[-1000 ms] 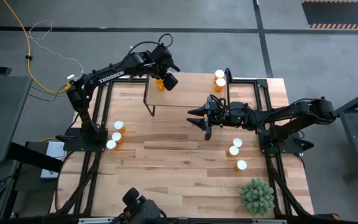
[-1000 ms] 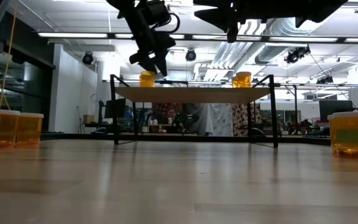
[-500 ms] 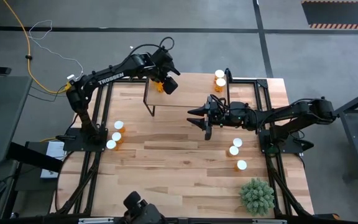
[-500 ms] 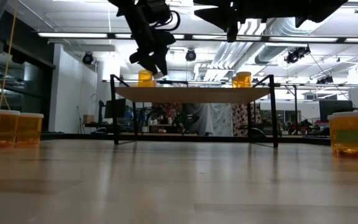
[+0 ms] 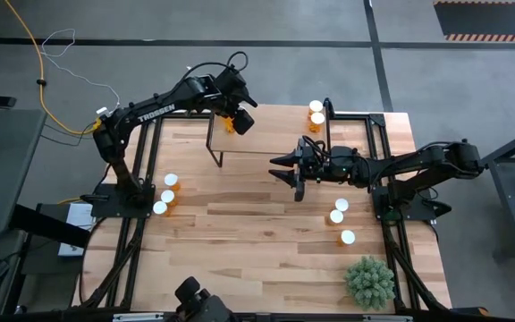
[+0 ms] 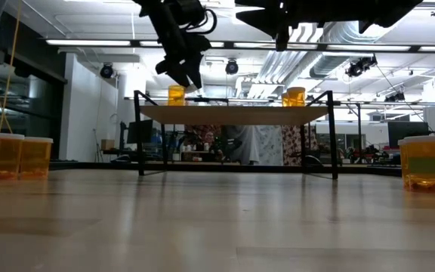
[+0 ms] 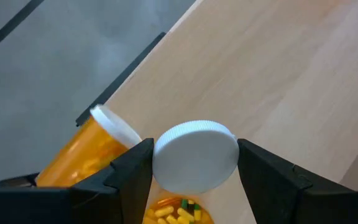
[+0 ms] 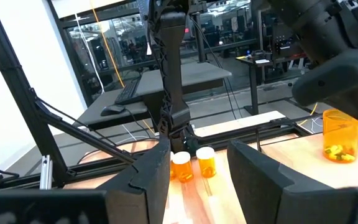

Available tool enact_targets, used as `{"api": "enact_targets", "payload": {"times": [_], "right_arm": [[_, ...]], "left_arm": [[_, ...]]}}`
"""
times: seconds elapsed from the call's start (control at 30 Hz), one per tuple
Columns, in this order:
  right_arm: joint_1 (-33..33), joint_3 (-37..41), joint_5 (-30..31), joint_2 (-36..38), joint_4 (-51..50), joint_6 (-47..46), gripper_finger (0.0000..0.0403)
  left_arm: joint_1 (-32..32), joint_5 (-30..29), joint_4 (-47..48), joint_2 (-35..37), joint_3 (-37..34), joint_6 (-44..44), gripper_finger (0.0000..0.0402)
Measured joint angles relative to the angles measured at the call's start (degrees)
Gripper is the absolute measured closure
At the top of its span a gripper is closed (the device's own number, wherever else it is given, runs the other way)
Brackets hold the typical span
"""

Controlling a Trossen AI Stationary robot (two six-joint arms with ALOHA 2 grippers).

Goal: Pick and place medicine bottles onto shelf by color
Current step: Put the yellow pill bottle on the shelf

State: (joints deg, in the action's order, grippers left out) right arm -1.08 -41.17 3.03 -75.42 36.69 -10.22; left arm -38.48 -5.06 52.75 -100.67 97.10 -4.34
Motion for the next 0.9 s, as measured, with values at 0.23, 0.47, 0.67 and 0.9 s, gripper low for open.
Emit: {"api": "enact_targets", "payload": {"times": [0.23, 0.47, 0.67, 0.9], "right_arm": [[0.0, 0.0, 0.0, 0.0, 0.0, 0.0, 0.0251], [0.0, 0.0, 0.0, 0.0, 0.0, -0.1, 0.0251], [0.0, 0.0, 0.0, 0.0, 0.0, -0.2, 0.0251], [0.0, 0.0, 0.0, 0.0, 0.0, -0.2, 0.0251]], "left_arm": [[0.8, -0.2, 1.2, 2.7, 0.0, -1.2, 0.0195], [2.5, -0.1, 4.2, 3.2, 0.0, -3.0, 0.0195], [3.9, -0.1, 3.5, 3.2, 0.2, -2.8, 0.0195], [3.3, -4.8, -2.5, 3.3, 0.9, -0.7, 0.0195]]}}
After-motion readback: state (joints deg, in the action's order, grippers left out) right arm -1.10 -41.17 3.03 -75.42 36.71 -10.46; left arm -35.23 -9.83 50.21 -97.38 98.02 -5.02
